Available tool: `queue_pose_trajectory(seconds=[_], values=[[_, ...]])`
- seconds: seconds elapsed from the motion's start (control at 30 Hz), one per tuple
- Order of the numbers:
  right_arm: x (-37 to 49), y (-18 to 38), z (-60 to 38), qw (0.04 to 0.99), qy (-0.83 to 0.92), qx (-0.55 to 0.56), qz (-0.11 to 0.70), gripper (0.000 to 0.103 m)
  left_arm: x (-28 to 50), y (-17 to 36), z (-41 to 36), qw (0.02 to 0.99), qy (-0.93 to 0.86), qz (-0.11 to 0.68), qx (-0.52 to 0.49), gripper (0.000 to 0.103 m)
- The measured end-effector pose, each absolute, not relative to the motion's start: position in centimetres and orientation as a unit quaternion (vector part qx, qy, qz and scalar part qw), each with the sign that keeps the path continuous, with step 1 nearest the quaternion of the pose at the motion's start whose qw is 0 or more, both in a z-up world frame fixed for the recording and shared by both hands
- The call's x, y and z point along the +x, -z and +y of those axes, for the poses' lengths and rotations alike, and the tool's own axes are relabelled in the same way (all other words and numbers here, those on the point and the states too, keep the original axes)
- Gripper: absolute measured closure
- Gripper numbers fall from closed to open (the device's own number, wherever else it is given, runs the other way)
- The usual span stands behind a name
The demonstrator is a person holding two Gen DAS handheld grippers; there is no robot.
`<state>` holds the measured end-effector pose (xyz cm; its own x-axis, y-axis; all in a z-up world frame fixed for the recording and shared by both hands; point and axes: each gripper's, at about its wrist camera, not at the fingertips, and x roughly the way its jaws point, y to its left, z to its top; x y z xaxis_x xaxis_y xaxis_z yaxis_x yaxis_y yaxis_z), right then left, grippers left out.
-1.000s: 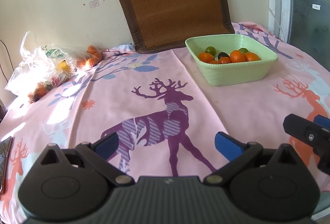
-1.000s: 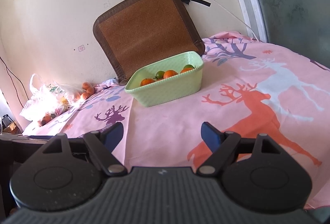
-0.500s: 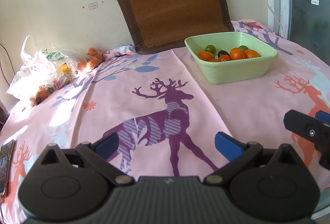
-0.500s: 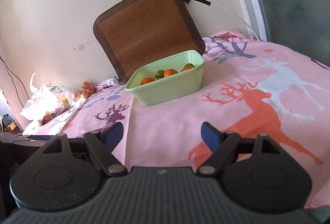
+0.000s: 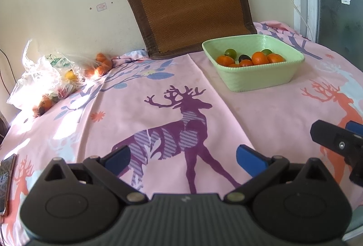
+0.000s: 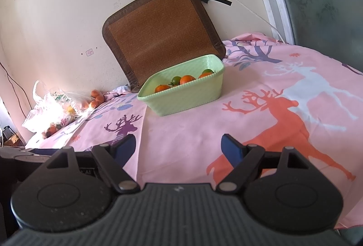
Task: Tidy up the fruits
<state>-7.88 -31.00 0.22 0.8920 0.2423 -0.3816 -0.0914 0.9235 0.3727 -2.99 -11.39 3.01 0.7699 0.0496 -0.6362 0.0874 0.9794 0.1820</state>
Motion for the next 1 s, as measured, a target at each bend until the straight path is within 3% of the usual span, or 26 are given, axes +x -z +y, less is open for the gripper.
queue_pose_trajectory(seconds=[1.0], values=[[-7.73, -0.02, -30.98, 0.956, -0.088, 0.178, 0.218, 0.019, -2.81, -2.66, -11.65, 0.934, 0.014, 0.342, 0.106, 0.000]])
